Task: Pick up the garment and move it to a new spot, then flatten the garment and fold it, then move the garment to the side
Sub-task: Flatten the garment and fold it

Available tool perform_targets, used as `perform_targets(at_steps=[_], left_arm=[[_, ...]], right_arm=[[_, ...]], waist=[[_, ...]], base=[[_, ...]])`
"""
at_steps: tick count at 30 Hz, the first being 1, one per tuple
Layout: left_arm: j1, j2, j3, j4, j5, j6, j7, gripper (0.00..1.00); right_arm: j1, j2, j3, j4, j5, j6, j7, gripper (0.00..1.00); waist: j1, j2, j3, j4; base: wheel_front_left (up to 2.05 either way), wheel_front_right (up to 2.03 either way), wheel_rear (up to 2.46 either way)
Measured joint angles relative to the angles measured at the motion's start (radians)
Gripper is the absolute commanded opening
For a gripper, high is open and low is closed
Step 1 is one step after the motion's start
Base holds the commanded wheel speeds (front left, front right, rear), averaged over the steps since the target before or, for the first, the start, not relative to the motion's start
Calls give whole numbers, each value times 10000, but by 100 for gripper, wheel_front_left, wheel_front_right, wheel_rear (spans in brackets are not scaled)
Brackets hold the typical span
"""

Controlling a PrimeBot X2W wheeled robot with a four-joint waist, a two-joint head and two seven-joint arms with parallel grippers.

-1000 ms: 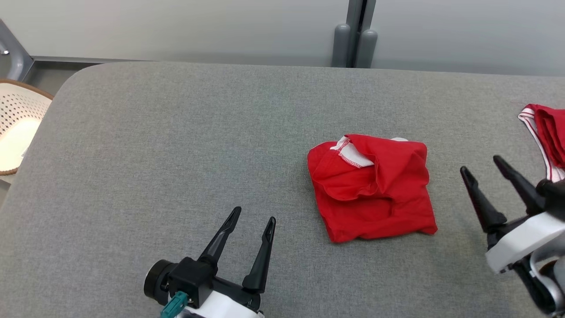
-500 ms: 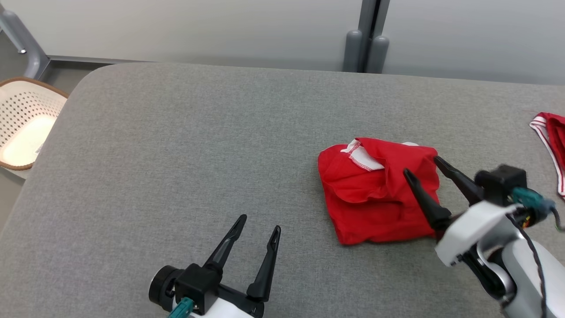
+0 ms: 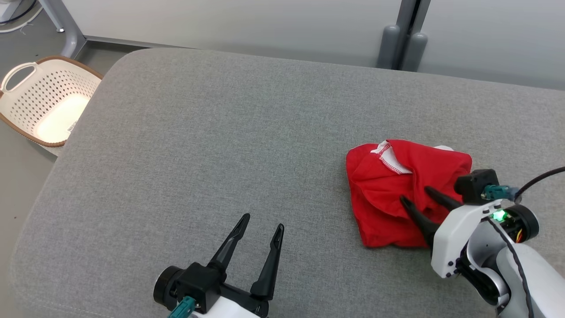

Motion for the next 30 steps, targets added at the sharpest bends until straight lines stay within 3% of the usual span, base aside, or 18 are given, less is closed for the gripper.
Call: perform_targets(at_steps=[1, 2, 3, 4, 18, 24, 25, 27, 30], left_arm=[[6, -13, 15, -10, -2, 0, 0, 100], [10, -25, 29, -15, -4, -2, 0, 100], [13, -31, 38, -25, -6, -6, 0, 100], [14, -35, 54, -40, -6, -31, 0, 100], [29, -77, 339, -100, 77, -128, 0, 100], [35, -84, 355, -67, 96, -209, 0, 100], [35, -86, 353, -67, 96, -211, 0, 100], [35, -84, 353, -65, 98, -221, 0, 100], [34, -88, 353, -58, 119, -251, 0, 100]], right_arm=[[90, 12, -4, -111, 0, 0, 127, 51], [177, 33, -42, -203, -8, 0, 217, 43], [246, 46, -100, -299, -29, 0, 290, 26], [293, 46, -144, -378, -63, 0, 384, 0], [1173, 77, 109, -2894, -458, 0, 518, 0], [1405, 127, 706, -3279, -215, 0, 704, 0], [1439, 127, 775, -3252, -155, 0, 754, 2], [1475, 130, 826, -3141, -128, 0, 777, 100], [1460, 219, 1091, -3101, 79, 0, 506, 100]], waist=[[0, 0, 14, 7], [0, 0, 25, 7], [0, 0, 34, 6], [0, 0, 41, 5], [0, 0, 34, -69], [0, 0, 76, -115], [0, 0, 87, -115], [0, 0, 125, -113], [0, 0, 189, -97]], base=[[0, 0, 0], [0, 0, 0], [0, 0, 0], [0, 0, 0], [0, 0, 0], [0, 0, 0], [0, 0, 0], [0, 0, 0], [0, 0, 0]])
